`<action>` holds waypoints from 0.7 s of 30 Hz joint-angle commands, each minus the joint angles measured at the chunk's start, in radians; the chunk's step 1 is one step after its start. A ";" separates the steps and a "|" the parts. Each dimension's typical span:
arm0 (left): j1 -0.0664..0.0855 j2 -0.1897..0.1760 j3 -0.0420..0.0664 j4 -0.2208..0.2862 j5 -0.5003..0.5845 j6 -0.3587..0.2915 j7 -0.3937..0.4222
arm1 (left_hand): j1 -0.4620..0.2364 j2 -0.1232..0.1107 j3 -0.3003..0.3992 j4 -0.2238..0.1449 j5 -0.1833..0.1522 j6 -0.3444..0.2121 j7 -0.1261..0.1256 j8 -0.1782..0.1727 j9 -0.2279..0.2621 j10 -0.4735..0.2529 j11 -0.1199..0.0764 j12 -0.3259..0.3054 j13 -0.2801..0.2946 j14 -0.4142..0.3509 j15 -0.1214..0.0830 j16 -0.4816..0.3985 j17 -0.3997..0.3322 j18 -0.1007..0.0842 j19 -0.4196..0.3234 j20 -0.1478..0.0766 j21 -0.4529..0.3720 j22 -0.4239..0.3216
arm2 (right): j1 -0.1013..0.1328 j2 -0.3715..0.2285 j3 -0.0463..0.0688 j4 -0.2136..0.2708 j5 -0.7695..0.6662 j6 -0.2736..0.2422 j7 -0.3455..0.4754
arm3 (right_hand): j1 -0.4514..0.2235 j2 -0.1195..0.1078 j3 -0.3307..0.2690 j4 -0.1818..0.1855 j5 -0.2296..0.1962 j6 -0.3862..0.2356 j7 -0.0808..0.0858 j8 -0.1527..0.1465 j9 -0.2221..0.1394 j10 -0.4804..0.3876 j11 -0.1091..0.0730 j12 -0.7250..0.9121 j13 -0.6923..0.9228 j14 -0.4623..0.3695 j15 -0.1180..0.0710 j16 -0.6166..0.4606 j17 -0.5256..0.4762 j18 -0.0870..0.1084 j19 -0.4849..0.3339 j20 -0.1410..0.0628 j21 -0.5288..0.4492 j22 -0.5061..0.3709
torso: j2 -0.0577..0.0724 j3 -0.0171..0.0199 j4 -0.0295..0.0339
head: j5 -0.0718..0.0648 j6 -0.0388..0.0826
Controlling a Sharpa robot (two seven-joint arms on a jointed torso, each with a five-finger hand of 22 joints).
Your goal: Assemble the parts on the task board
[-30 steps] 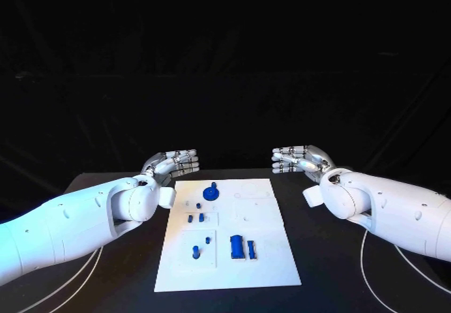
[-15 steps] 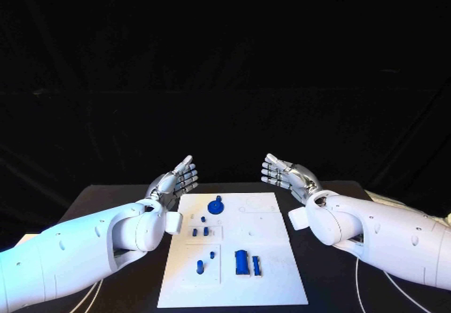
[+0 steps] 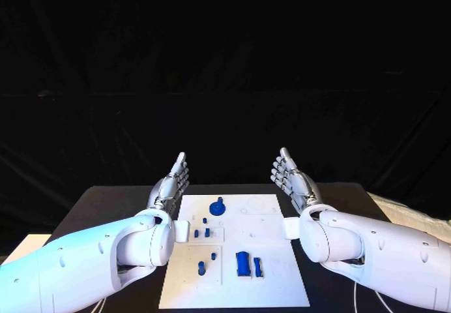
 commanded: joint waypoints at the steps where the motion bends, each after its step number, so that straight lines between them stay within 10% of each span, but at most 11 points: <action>1: 0.000 0.000 0.001 0.003 -0.021 -0.050 0.044 | -0.114 0.000 -0.037 0.000 -0.007 -0.083 -0.006 -0.007 -0.001 -0.087 -0.005 -0.007 -0.001 -0.078 -0.003 -0.019 -0.001 -0.031 -0.067 -0.030 -0.006 -0.033 | -0.001 0.000 0.001 0.002 0.033 -0.062 0.044 | -0.112 0.000 -0.035 0.000 -0.008 -0.078 -0.008 -0.007 -0.003 -0.087 -0.003 -0.006 -0.003 -0.093 -0.001 -0.007 -0.010 -0.037 -0.087 -0.013 -0.026 -0.001 | 0.000 -0.0001 0.0003 | 0.000 0.000; 19: 0.000 0.000 0.001 0.003 -0.021 -0.050 0.044 | -0.239 0.000 -0.113 0.000 -0.007 -0.171 -0.006 -0.007 -0.001 -0.182 -0.005 -0.007 -0.001 -0.161 -0.003 -0.019 -0.001 -0.031 -0.137 -0.030 -0.006 -0.103 | -0.001 0.000 0.001 0.002 0.033 -0.062 0.044 | -0.233 0.000 -0.035 0.000 -0.008 -0.163 -0.008 -0.007 -0.003 -0.182 -0.003 -0.006 -0.003 -0.196 -0.001 -0.007 -0.010 -0.037 -0.179 -0.013 -0.026 -0.001 | 0.000 -0.0001 0.0003 | 0.000 0.000; 21: 0.000 0.000 0.001 0.003 -0.021 -0.050 0.044 | -0.257 0.000 -0.113 0.000 -0.007 -0.188 -0.006 -0.007 -0.001 -0.197 -0.005 -0.007 -0.001 -0.243 -0.003 -0.019 -0.001 -0.031 -0.209 -0.030 -0.006 -0.103 | -0.001 0.000 0.001 0.002 0.033 -0.062 0.044 | -0.269 0.000 -0.035 0.000 -0.008 -0.245 -0.008 -0.007 -0.003 -0.273 -0.003 -0.006 -0.003 -0.292 -0.001 -0.007 -0.010 -0.037 -0.270 -0.013 -0.026 -0.001 | 0.000 -0.0001 0.0003 | 0.000 0.000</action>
